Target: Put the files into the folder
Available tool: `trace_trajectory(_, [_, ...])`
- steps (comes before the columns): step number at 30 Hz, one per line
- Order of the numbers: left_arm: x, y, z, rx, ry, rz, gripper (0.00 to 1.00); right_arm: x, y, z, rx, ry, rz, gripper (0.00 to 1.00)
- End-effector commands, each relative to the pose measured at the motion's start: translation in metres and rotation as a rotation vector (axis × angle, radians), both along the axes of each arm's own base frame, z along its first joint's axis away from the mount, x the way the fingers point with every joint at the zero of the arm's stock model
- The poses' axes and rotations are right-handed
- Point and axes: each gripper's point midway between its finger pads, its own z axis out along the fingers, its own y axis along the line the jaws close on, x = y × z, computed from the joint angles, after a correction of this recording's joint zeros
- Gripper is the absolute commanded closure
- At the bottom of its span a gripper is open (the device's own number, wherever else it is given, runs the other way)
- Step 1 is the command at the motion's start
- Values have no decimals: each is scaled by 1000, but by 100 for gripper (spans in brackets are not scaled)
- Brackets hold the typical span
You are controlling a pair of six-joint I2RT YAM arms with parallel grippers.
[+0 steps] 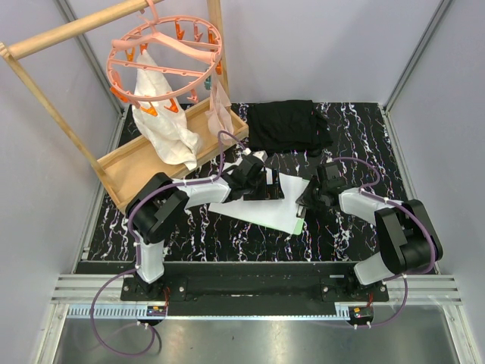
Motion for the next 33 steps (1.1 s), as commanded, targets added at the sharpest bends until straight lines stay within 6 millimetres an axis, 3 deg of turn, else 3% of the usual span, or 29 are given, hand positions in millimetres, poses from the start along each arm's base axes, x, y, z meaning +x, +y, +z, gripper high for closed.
trace_trajectory(1, [-8, 0, -24, 5, 45, -11, 2, -7, -4, -15, -33, 23, -15, 76])
trace_trajectory(6, [-9, 1, -21, 7, 37, -20, 2, -7, -7, -16, -46, 2, -17, 100])
trace_trajectory(12, [-12, -1, 10, -12, 18, -54, 1, -5, -5, 4, -27, -79, 11, 100])
trace_trajectory(15, [-14, -2, 50, -52, -29, -79, 1, -6, -6, 10, -26, -104, 21, 100])
trace_trajectory(18, [-16, 5, 76, -46, -67, -94, 1, -6, -3, 14, -18, -119, 49, 100])
trace_trajectory(20, [-17, 15, 83, -6, -87, -93, 1, -6, 1, 16, -10, -127, 78, 100])
trace_trajectory(21, [-16, 21, 94, -6, -111, -86, 1, -5, 1, 17, -9, -130, 81, 100])
trace_trajectory(25, [-13, 62, 97, 75, -136, -14, 1, -6, 6, 19, 3, -143, 130, 100])
trace_trajectory(30, [1, 137, 71, 261, -129, 149, 1, -6, 16, 21, 38, -143, 183, 100])
trace_trajectory(33, [-1, 181, 55, 375, -107, 278, 1, -8, 20, 23, 52, -147, 208, 100])
